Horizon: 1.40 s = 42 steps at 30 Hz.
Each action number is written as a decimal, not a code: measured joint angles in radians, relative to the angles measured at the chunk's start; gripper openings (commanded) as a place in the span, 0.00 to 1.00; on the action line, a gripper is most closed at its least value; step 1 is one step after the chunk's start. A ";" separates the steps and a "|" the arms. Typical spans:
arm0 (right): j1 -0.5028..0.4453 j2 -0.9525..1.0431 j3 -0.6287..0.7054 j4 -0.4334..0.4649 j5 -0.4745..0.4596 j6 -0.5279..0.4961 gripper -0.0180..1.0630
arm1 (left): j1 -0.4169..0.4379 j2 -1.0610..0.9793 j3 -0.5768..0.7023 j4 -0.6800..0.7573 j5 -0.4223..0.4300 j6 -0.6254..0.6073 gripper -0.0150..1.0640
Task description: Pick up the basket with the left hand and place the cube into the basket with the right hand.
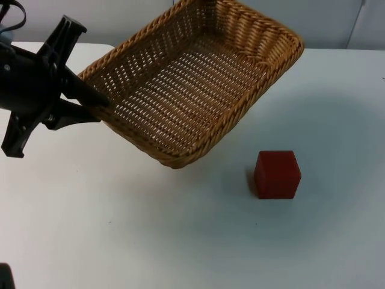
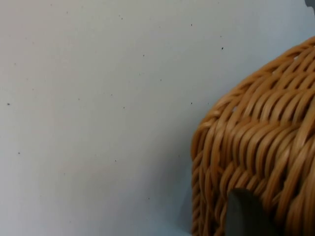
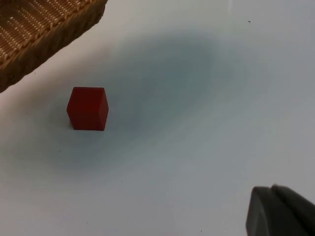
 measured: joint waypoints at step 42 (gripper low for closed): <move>0.191 0.064 0.000 -0.541 0.013 0.214 0.04 | 0.000 0.000 0.000 0.000 0.000 0.000 0.01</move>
